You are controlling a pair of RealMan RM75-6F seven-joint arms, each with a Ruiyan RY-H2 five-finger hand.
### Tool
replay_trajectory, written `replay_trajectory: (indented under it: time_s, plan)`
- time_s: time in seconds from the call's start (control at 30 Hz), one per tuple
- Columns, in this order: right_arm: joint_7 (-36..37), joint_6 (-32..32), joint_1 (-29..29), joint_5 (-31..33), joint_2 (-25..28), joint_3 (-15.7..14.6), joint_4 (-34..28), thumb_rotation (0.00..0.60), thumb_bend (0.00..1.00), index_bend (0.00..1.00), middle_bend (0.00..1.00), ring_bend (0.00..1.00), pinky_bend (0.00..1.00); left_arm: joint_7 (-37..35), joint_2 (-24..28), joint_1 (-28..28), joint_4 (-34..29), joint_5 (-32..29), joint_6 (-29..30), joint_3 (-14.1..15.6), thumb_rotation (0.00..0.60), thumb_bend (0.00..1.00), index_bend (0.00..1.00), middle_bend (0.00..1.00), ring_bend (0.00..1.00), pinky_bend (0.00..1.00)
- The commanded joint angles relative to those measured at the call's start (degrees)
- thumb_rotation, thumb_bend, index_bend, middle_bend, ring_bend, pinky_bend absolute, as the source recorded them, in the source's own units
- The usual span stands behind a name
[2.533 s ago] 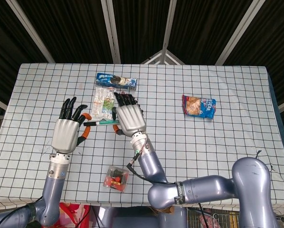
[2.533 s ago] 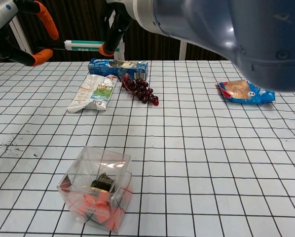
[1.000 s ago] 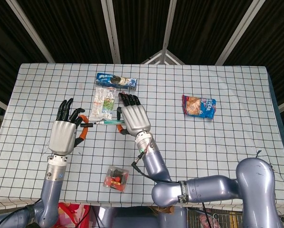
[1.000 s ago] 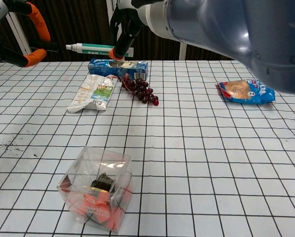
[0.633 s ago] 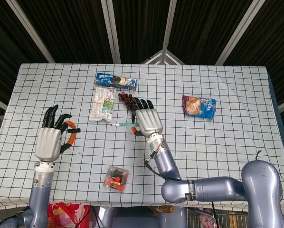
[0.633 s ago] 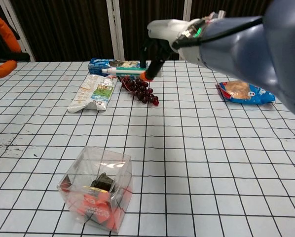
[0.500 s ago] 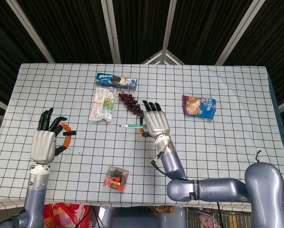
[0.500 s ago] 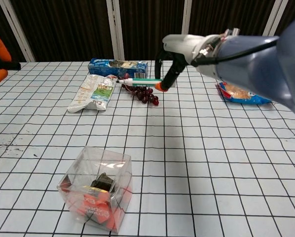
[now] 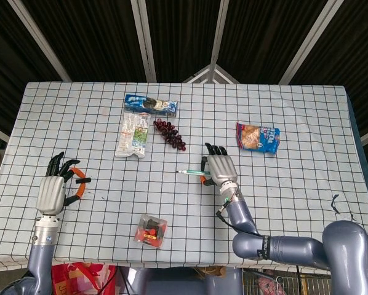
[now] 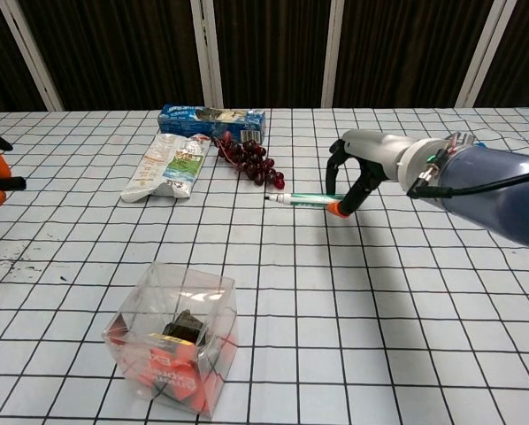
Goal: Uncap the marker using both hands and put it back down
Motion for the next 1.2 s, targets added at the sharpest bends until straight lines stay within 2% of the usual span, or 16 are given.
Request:
replay_trajectory:
  time_s: [0.03,0.13,0.2,0.23,0.33,0.43,0.5,0.7,0.83,0.93,1.03,1.2]
  plan:
    - [1.7,-1.49,-1.13,-1.2,-1.03,-0.37,2.06,0.6,0.47,0.75,0.0,0.02,0.0,-3.17,-1.98,0.07,3.51,-1.42,-1.73,-0.78,0.6,0.56,0.47,0.19,0.0,0.0]
    - [2.66,-2.19,-1.91,-2.21,-1.37,-0.43,3.07,0.6,0.47,0.7,0.0,0.02,0.0,-5.61,-2.73,-0.12,5.28,-1.9,-3.28,-0.95,0.6,0.54,0.28,0.07,0.0,0.0]
    - [2.99,-2.28,-2.37,-2.78,-1.39,-0.43,3.38,0.6,0.47,0.53,0.0,0.02,0.0,-7.12,-2.65,-0.28,5.77,-1.83,-4.65,-0.57,0.6,0.53,0.07,0.01,0.0,0.0]
    - [2.95,-2.3,-2.61,-2.74,-1.35,-0.4,3.52,0.6,0.45,0.42,0.0,0.02,0.0,-8.19,-2.3,-0.38,5.66,-1.58,-5.54,-0.17,0.6,0.53,0.03,0.0,0.0,0.0]
    - [1.94,-2.36,-2.95,-1.31,-0.93,-0.08,3.18,0.6,0.33,0.18,0.0,0.02,0.0,-9.9,-1.04,-0.51,5.04,0.05,-5.79,0.69,0.6,0.53,0.0,0.0,0.0,0.0]
    - [0.91,-2.03,-3.21,0.31,-0.46,0.48,2.61,0.6,0.24,0.04,0.0,0.02,0.0,-10.34,0.32,-0.06,3.49,1.92,-3.4,0.87,0.6,0.53,0.0,0.0,0.0,0.0]
    - [0.63,-1.81,-3.54,1.26,0.0,1.01,2.0,0.6,0.21,0.0,0.0,0.02,0.0,-9.09,2.22,0.6,1.12,3.26,-1.11,0.98,0.6,0.53,0.0,0.0,0.0,0.0]
    - [1.48,-0.73,-5.55,1.39,2.86,1.76,-1.03,0.6,0.19,0.0,0.0,0.01,0.0,-1.57,10.45,3.98,-9.04,4.74,4.37,1.56,0.6,0.53,0.0,0.0,0.0,0.0]
    - [3.47,0.98,-8.39,-0.65,7.38,1.83,-6.04,0.6,0.19,0.0,0.0,0.01,0.0,2.23,16.83,7.4,-15.42,3.72,8.21,1.35,0.6,0.53,0.0,0.0,0.0,0.0]
    - [6.17,3.73,-11.95,-5.13,12.43,1.04,-11.03,0.6,0.19,0.0,0.0,0.01,0.0,4.19,20.64,10.4,-17.65,2.16,11.03,1.31,0.6,0.53,0.0,0.0,0.0,0.0]
    - [8.75,8.3,-16.47,-11.88,17.41,-1.27,-14.28,0.6,0.19,0.03,0.0,0.01,0.0,4.77,23.62,13.27,-18.66,-0.19,12.16,1.79,0.6,0.53,0.0,0.0,0.0,0.0]
    - [12.52,17.52,-24.55,-22.12,23.37,-5.93,-14.52,0.6,0.19,0.08,0.0,0.01,0.0,1.14,28.17,16.91,-20.01,-3.4,11.74,2.61,0.6,0.53,0.04,0.0,0.0,0.0]
